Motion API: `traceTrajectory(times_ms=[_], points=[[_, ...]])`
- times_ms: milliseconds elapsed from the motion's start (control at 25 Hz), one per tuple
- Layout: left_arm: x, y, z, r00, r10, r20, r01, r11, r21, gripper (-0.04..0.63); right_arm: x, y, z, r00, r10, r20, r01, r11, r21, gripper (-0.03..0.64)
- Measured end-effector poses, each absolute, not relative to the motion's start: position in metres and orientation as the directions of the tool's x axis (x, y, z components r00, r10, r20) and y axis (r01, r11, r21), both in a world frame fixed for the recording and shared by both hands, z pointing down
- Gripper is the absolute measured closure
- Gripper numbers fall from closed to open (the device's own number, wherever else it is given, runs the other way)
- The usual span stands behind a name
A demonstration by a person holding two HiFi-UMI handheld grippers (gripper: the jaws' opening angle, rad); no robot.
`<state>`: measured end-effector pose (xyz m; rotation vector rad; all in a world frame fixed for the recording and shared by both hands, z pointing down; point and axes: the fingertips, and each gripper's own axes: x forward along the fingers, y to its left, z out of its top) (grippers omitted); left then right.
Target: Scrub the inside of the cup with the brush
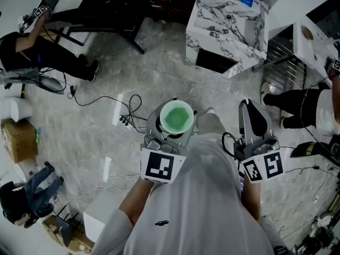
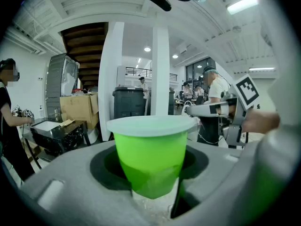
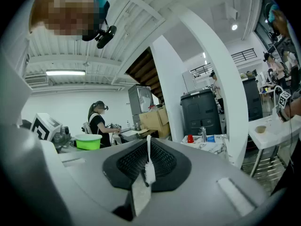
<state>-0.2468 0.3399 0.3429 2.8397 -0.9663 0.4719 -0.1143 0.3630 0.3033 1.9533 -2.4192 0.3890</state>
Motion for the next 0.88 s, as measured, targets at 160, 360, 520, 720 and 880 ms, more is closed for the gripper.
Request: traceTrajectory(times_ms=[160,360,520,720,880], points=[[-0.241,0.345,0.344,0.757,-0.568,0.323,-0.599,-0.8,-0.001,0.355,-0.118,0.367,0.306,-0.234,-0.957,0.172,-0.96,0.2,-0.195,0.594],[-0.251,0.344,0.341,0.748,-0.587,0.31,-0.619,-0.785,0.007,0.356,-0.121,0.362,0.304,-0.23,-0.959,0.165,-0.956,0.191,-0.221,0.592],[-0.269,0.343,0.343,0.735,-0.605,0.305,-0.644,-0.765,0.034,0.356,-0.132,0.36,0.302,-0.237,-0.956,0.173,-0.958,0.201,-0.204,0.592],[-0.276,0.34,0.354,0.732,-0.606,0.31,-0.652,-0.756,0.063,0.355,-0.136,0.357,0.303,-0.232,-0.957,0.176,-0.961,0.198,-0.192,0.592],[-0.273,0.331,0.353,0.73,-0.612,0.306,-0.659,-0.749,0.073,0.356,-0.129,0.342,0.3,-0.235,-0.956,0.177,-0.961,0.202,-0.189,0.592]])
